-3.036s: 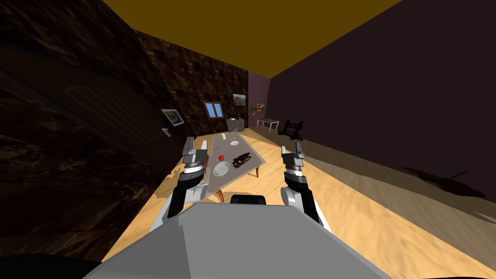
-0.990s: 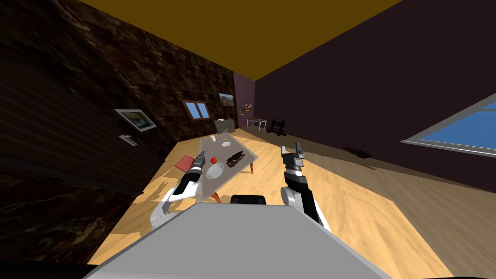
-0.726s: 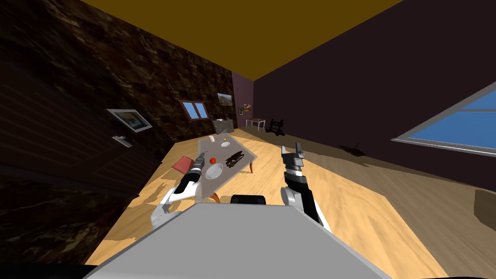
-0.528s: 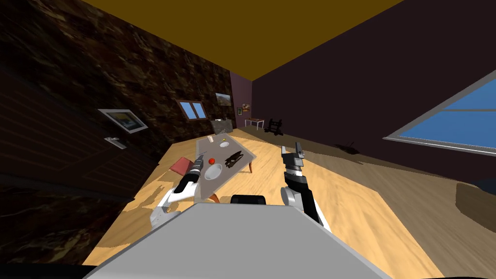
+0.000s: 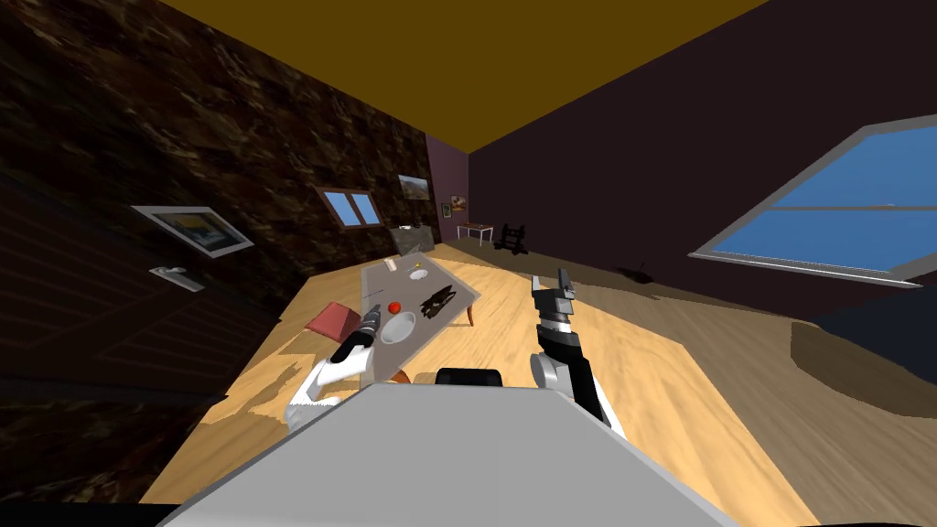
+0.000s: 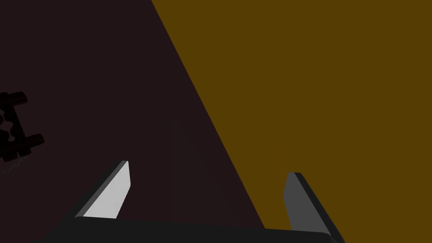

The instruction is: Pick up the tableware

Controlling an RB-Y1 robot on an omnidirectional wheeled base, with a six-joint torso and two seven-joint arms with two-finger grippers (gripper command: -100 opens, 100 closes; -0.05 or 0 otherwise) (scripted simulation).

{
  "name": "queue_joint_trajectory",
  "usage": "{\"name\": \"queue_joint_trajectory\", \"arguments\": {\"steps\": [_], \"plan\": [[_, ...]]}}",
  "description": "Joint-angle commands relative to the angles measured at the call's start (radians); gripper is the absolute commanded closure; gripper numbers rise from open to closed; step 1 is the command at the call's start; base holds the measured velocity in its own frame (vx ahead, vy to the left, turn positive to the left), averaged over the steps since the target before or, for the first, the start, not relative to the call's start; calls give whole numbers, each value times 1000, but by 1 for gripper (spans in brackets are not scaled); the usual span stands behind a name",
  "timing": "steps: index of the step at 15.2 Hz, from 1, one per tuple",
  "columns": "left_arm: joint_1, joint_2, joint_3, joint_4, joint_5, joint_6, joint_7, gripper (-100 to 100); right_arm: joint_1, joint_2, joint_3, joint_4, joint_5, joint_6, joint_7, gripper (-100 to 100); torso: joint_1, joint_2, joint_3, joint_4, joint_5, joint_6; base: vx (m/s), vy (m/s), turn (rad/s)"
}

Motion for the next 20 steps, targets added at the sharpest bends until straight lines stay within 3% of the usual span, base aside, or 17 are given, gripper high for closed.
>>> {"name": "queue_joint_trajectory", "arguments": {"steps": [1, 3, 4, 5, 12, 20], "plan": [[-8, -6, 18, 45, 10, 50, 5, -100, 0, 0, 0, 0, 0, 0, 0, 0, 0, 0, 0, 0, 0, 0, -2, 5, -143], [-8, -6, 18, 45, 10, 64, 5, -100, 0, 0, 0, 0, 0, 0, 0, 0, 0, 0, 0, 0, 0, 0, -2, 6, -74], [-16, -10, 31, 79, 18, 92, 10, -100, 0, 0, 0, 0, 0, 0, 0, 0, 0, 0, 0, 0, 0, 0, 1, 3, -84], [-16, -10, 31, 79, 18, 104, 10, -100, 0, 0, 0, 0, 0, 0, 0, 0, 0, 0, 0, 0, 0, 0, 2, 5, -93], [-45, -29, 79, 203, 57, 245, 34, -100, 0, 0, 0, 0, 0, 0, 0, 0, 0, -1, -1, 0, 0, 0, 11, 6, -109], [-68, -42, 118, 312, 103, 364, 66, -100, 0, 0, 0, 0, 0, 0, 0, 0, 0, -3, -1, -1, 0, 0, 26, 8, -88]]}}
